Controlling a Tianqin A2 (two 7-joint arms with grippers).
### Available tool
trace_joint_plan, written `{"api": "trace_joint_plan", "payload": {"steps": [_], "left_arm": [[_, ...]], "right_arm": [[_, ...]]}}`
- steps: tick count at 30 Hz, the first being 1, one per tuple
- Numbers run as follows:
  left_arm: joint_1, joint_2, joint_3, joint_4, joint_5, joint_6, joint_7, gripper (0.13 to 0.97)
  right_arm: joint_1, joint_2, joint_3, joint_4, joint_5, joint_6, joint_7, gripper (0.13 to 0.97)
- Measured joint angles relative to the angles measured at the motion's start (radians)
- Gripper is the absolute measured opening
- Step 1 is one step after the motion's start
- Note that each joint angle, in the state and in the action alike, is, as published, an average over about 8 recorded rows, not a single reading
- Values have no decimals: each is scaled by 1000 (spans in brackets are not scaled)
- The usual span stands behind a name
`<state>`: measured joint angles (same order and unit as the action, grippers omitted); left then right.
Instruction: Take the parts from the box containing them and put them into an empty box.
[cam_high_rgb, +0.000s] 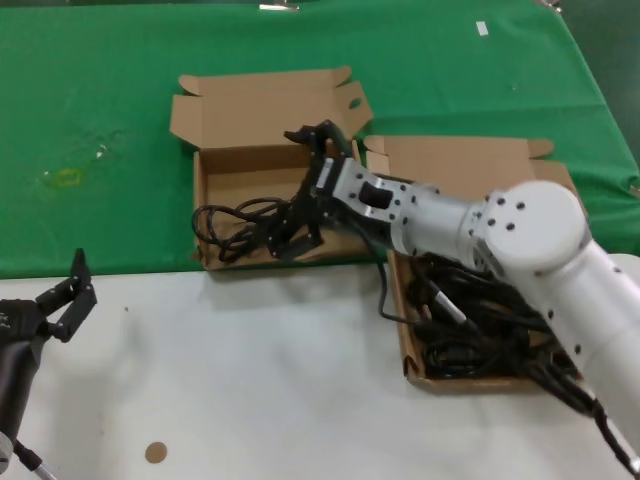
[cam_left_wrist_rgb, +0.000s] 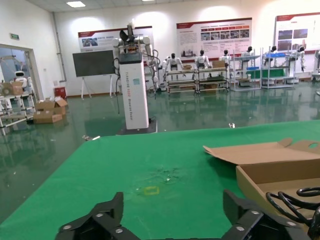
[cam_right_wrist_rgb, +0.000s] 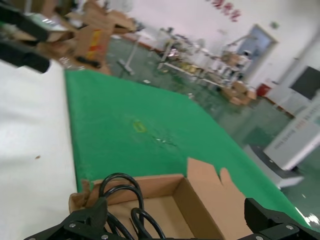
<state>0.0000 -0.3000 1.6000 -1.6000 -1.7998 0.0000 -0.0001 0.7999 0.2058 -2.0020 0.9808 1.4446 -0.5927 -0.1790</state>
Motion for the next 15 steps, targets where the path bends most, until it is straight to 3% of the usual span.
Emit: {"api": "trace_joint_plan", "payload": {"steps": [12, 15], "left_arm": [[0, 0, 0, 0, 0, 0, 0, 825], [0, 0, 0, 0, 0, 0, 0, 825]], "right_arm": [[-218, 26, 109, 168, 96, 160, 49, 966], [-272, 32, 137, 210, 120, 201, 61, 966]]}}
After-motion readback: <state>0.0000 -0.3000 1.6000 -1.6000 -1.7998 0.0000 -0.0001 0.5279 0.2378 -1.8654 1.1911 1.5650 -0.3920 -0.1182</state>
